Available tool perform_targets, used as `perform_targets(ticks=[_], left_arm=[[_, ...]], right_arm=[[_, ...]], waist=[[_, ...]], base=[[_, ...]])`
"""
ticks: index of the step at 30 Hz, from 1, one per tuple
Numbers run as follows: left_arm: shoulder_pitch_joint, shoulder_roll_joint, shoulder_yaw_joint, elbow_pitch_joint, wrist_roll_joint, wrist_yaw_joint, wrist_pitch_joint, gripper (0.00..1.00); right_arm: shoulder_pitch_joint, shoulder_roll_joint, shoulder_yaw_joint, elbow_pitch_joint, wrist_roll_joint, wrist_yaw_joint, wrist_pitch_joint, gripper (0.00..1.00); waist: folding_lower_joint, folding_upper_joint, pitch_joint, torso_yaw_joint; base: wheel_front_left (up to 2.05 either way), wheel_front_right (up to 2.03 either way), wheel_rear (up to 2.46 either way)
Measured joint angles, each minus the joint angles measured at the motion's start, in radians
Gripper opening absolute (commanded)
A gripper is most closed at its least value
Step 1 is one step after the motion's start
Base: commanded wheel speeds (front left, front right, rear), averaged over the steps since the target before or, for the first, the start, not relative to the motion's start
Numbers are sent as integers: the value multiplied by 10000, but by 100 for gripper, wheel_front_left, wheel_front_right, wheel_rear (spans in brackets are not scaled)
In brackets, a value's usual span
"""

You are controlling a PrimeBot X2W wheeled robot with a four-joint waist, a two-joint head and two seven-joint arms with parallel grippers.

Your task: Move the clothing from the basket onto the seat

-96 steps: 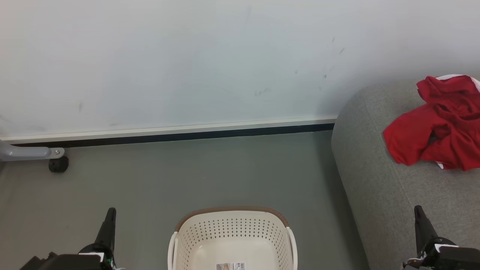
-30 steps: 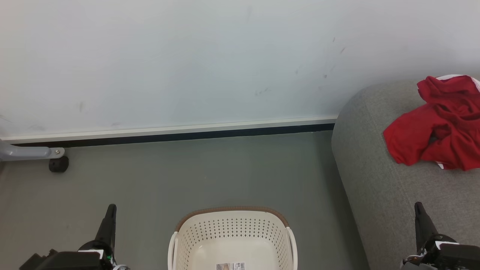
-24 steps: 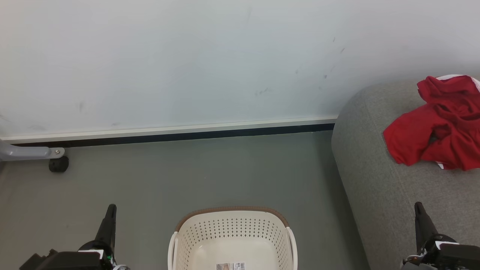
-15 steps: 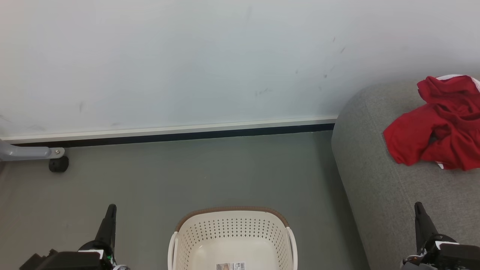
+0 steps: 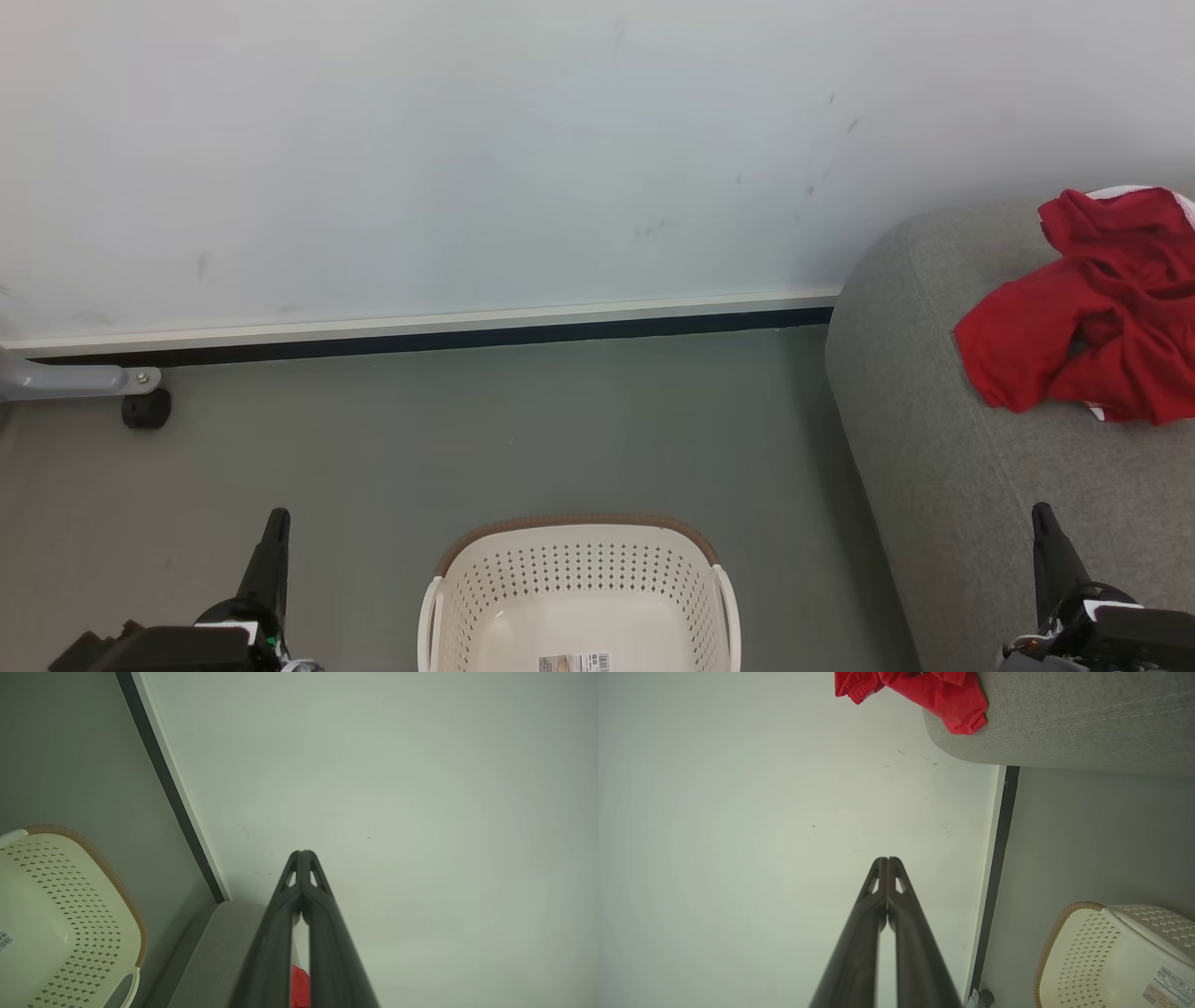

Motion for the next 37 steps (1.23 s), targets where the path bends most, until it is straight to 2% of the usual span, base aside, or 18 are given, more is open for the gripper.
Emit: perform_targets(ticks=[37], left_arm=[[0, 0, -2, 2, 0, 0, 0, 0]], right_arm=[[0, 0, 0, -6, 0, 0, 0, 0]], waist=[[0, 0, 1, 0]], base=[[0, 0, 0]])
